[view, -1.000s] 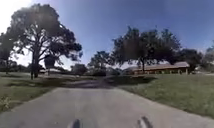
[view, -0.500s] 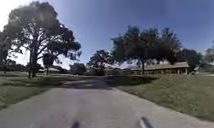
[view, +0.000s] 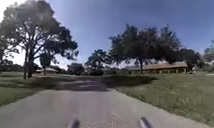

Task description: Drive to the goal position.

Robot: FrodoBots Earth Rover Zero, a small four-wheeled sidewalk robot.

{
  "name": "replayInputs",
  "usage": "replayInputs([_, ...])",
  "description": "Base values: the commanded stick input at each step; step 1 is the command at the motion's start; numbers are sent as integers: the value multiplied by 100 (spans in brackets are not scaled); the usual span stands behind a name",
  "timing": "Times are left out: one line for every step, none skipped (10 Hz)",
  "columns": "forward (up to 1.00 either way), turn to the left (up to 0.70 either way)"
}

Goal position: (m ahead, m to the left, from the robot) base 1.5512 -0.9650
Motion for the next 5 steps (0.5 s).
replayInputs([70, 0])
replayInputs([70, 0])
replayInputs([70, 0])
replayInputs([70, 0])
replayInputs([70, 0])
